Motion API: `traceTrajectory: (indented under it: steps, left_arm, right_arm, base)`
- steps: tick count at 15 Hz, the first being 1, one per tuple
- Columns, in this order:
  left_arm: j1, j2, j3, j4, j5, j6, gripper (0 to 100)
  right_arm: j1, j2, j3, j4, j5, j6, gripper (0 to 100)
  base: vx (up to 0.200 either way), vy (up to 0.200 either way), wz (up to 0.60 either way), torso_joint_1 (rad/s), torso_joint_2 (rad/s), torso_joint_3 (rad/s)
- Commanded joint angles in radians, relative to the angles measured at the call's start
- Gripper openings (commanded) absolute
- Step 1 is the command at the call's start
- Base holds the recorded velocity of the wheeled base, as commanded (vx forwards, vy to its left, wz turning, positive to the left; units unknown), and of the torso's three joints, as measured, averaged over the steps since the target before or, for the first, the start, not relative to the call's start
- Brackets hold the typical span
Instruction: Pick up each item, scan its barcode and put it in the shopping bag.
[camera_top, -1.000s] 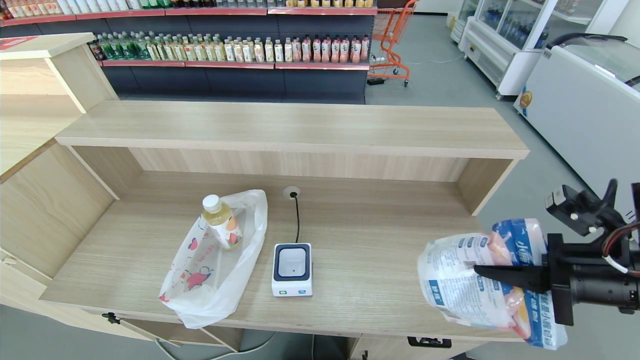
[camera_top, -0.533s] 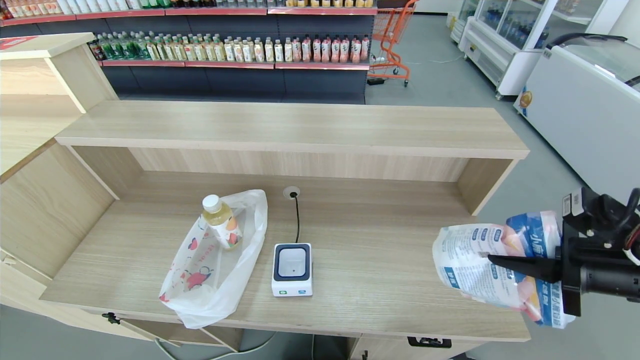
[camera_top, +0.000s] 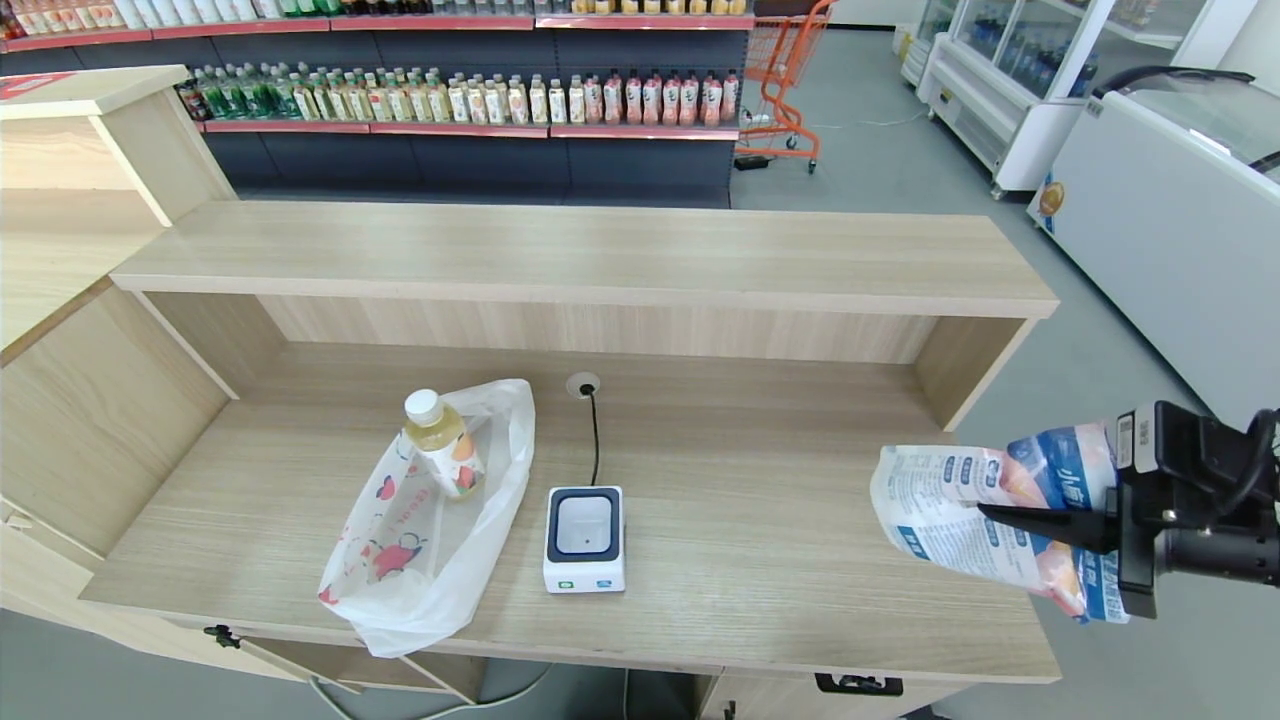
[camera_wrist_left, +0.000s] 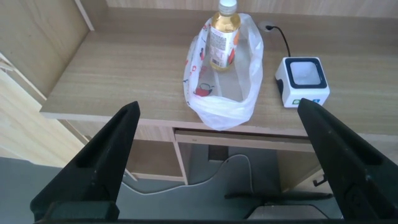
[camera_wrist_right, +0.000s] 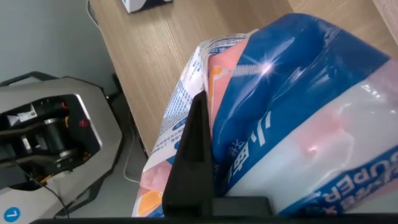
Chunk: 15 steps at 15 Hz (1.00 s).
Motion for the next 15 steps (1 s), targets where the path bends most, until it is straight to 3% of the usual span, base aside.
traceTrajectory:
  steps: [1,6,15]
  left_arm:
    - [0.0,0.001,0.0,0.0,0.0,0.0,100]
    - [0.0,0.001,0.0,0.0,0.0,-0.002,100]
    - [0.0,0.0,0.0,0.0,0.002,0.001,100]
  right_arm:
    - [0.002,0.032,-0.029,0.002,0.003,0.003,0]
    - [-0.005,0.136,-0.124,0.008,0.004,0.004,0]
    - [-0.008,0.182,-0.142,0.01,0.027,0.047,0]
  base:
    - [0.0,0.0,0.0,0.0,0.0,0.0]
    - [0.0,0.16,0.0,-0.001,0.0,0.004]
    - [0.0,0.2,0.0,0.003,0.0,-0.002]
